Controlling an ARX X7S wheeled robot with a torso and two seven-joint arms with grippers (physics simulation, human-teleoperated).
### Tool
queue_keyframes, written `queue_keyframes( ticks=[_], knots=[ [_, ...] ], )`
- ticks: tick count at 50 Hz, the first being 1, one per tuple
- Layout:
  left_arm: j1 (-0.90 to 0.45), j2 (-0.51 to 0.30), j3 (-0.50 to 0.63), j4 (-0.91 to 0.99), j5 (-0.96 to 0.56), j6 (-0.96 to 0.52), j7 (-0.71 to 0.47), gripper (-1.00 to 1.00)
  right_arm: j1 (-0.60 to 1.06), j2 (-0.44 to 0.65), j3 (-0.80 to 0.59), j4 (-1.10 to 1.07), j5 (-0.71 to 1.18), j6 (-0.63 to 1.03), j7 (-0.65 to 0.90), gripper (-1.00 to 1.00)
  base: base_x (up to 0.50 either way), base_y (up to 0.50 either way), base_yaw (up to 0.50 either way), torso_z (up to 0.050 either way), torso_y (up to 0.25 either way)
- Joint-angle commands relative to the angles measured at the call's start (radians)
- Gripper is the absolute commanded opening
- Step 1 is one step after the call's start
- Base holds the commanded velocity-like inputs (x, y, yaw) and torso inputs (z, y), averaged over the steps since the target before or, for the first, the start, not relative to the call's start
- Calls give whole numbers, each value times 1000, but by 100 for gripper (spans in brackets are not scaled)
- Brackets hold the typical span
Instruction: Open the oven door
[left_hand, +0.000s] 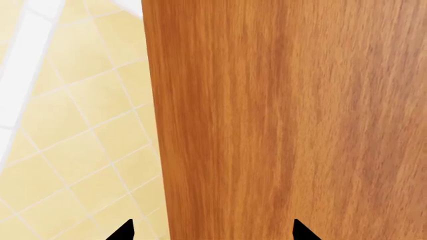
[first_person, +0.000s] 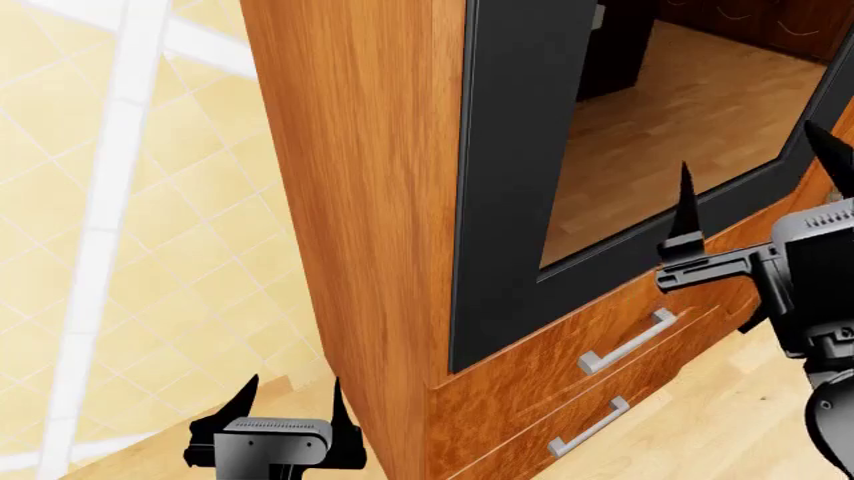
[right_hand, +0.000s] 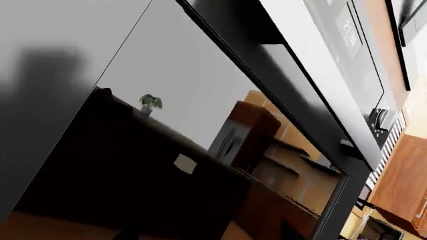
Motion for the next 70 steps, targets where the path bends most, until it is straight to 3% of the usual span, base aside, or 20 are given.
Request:
queue_keyframes(
  ticks=[1,23,45,56,70],
  knots=[
    [-1,-6,5,16,-1,-9,-3,100,174,150,-10,-44,4,139,-114,100,0,0,0,0,0],
    [-1,-15,10,35,1,-17,-11,100,525,265,-142,56,-92,222,-394,100,0,0,0,0,0],
    [1,-20,13,42,0,-14,-17,100,875,237,-338,187,-301,238,-672,100,0,0,0,0,0],
    [2,-21,15,45,-3,-13,-19,100,953,260,-372,191,-336,246,-775,100,0,0,0,0,0],
    [2,-22,12,45,-11,-9,-22,100,1133,162,-487,368,-464,179,-903,100,0,0,0,0,0]
  ],
)
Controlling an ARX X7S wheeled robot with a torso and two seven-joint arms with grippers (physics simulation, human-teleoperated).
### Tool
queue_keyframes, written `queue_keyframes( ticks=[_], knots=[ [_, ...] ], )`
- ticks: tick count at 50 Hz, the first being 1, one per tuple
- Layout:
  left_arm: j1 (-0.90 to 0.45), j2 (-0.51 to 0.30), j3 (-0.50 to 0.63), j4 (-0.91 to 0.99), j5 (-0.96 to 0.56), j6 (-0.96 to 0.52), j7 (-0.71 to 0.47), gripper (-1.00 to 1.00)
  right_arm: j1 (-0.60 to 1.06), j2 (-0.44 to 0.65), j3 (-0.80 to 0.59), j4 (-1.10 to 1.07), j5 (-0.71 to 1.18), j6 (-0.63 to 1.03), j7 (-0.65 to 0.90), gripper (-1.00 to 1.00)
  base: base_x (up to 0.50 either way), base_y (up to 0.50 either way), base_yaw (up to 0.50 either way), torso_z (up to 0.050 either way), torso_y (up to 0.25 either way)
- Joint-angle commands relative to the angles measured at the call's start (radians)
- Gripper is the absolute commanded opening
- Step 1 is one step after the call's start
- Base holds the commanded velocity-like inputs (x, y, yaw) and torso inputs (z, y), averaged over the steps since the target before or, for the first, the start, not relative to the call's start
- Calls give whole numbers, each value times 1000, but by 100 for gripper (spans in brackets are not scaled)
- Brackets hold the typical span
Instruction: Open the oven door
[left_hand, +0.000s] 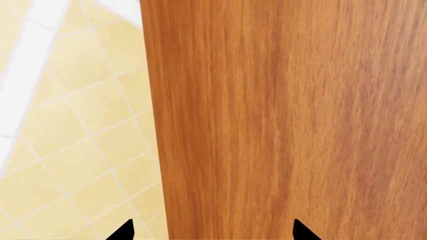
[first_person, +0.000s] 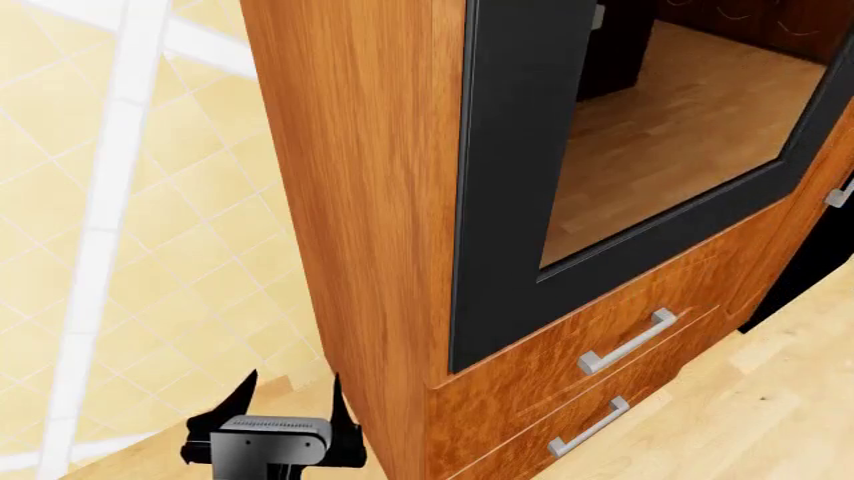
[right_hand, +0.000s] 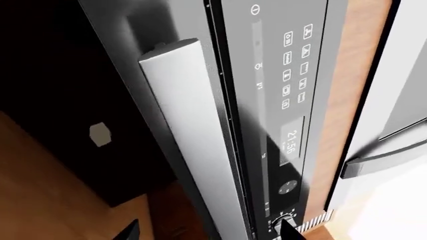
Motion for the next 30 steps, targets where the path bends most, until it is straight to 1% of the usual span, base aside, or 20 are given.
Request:
queue_keyframes(
  ticks=[1,30],
  knots=[
    [-1,0,-1,-5,-5,6,-1,100,135,-67,-91,130,-99,-48,-99,100,0,0,0,0,0],
    [4,-4,-1,-4,-10,13,-9,100,289,-218,-204,416,-203,-184,-157,100,0,0,0,0,0]
  ],
)
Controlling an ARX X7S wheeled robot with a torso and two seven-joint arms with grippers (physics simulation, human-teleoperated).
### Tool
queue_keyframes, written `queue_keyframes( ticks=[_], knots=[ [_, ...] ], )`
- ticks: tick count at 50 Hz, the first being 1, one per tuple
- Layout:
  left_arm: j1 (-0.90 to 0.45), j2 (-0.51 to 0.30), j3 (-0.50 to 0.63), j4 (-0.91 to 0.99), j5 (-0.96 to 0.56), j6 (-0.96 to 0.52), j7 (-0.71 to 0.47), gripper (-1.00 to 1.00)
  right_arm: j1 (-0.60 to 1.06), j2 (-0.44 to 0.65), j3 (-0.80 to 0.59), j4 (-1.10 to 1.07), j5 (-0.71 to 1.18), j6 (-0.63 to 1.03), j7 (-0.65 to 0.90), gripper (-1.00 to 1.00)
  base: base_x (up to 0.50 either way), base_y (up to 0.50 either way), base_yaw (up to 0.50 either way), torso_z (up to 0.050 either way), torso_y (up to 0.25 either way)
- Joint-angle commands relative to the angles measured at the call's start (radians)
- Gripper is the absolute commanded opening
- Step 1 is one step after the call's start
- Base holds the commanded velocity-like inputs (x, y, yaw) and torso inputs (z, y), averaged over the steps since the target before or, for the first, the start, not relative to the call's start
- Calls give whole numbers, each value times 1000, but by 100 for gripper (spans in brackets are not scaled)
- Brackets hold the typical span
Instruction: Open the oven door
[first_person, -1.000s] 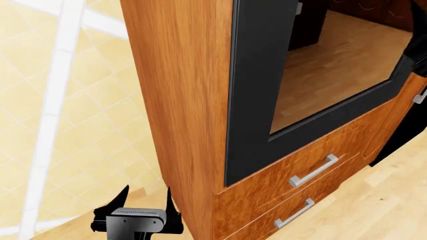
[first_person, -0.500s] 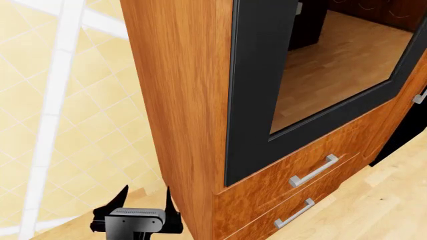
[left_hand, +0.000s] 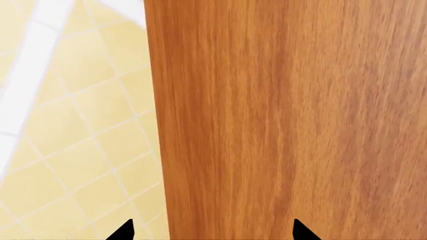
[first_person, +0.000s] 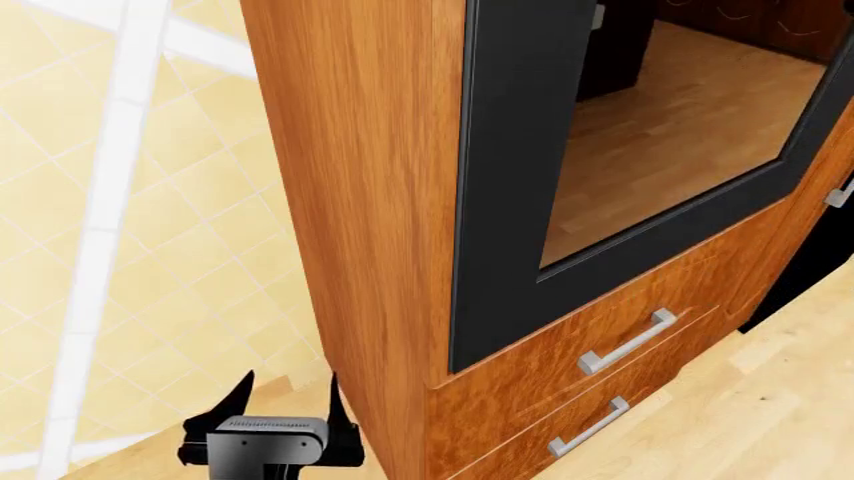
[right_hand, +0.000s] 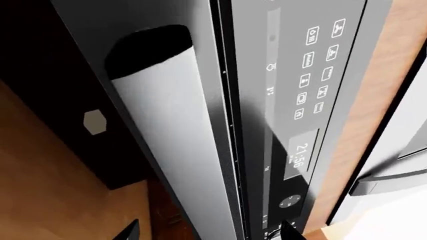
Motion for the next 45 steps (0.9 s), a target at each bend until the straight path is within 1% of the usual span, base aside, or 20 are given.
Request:
queue_keyframes(
  ticks=[1,13,20,28,45],
  knots=[
    [1,0,1,-5,-1,6,-2,100,67,-60,-45,113,-39,-54,-28,100,0,0,0,0,0],
    [4,-1,0,-5,-3,10,-6,100,120,-117,-77,221,-59,-113,-42,100,0,0,0,0,0],
    [5,-2,0,-5,-5,12,-9,100,123,-140,-91,261,-52,-140,-56,100,0,0,0,0,0],
    [5,-3,0,-7,-8,13,-10,100,159,-185,-113,358,-53,-194,-74,100,0,0,0,0,0],
    [5,-5,0,-11,-10,16,-15,100,165,-220,-131,452,-64,-242,-55,100,0,0,0,0,0]
  ],
)
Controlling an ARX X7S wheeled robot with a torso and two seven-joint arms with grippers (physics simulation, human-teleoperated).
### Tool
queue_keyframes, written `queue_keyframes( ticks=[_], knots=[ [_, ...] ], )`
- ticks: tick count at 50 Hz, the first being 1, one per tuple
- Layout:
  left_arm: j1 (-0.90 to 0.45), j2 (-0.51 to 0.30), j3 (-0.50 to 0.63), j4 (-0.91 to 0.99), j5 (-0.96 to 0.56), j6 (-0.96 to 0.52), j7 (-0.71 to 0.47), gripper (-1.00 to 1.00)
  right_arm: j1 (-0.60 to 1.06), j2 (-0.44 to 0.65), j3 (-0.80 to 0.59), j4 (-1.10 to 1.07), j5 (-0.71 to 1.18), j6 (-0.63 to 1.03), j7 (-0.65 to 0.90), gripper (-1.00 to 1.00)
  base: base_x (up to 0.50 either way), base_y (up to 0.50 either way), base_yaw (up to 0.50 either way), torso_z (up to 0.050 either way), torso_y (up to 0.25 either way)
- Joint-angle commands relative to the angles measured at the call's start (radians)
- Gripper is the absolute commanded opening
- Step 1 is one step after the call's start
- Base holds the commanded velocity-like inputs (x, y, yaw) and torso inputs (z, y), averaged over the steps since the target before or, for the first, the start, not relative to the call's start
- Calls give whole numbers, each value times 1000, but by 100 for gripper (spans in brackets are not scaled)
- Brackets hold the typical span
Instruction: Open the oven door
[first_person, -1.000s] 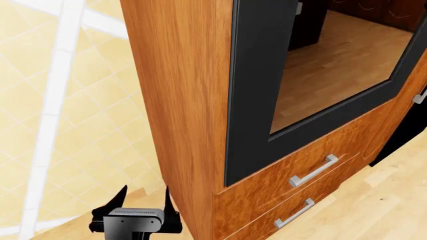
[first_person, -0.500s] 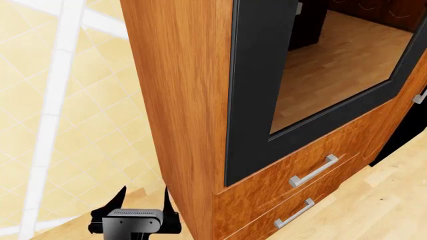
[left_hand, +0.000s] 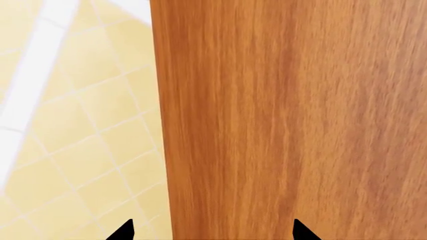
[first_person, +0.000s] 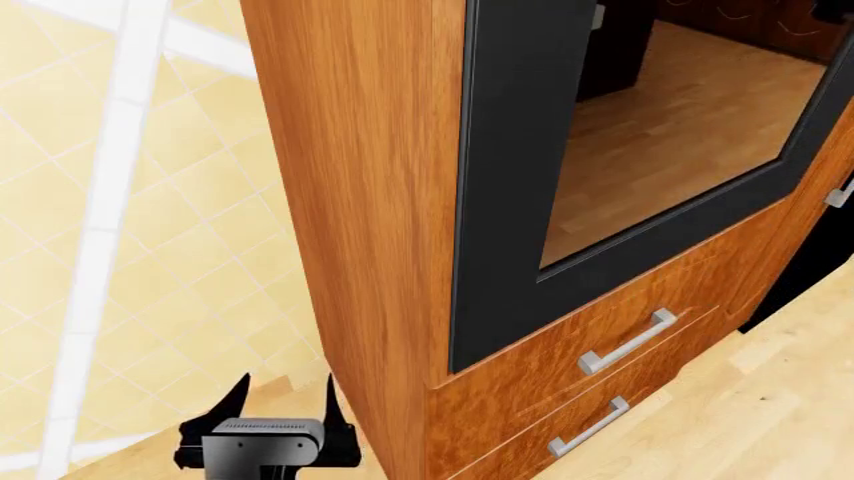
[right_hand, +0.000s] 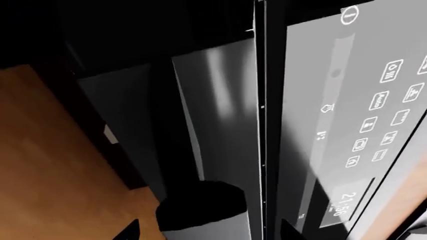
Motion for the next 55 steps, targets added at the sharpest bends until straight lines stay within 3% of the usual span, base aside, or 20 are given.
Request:
queue_keyframes(
  ticks=[1,13,14,34,55],
  knots=[
    [0,-1,0,-1,-2,1,-4,100,8,-24,-14,68,-7,-34,8,100,0,0,0,0,0],
    [-4,1,2,-16,-3,11,-1,100,11,-26,-18,81,-18,-31,13,100,0,0,0,0,0],
    [-4,1,2,-16,-3,10,-1,100,13,-26,-19,84,-20,-31,15,-100,0,0,0,0,0],
    [-5,4,6,-32,-6,24,1,100,19,-11,-30,75,-38,-30,2,-100,0,0,0,0,0],
    [-7,0,10,-29,-9,27,3,100,-27,100,2,-143,-48,100,-33,-100,0,0,0,0,0]
  ],
)
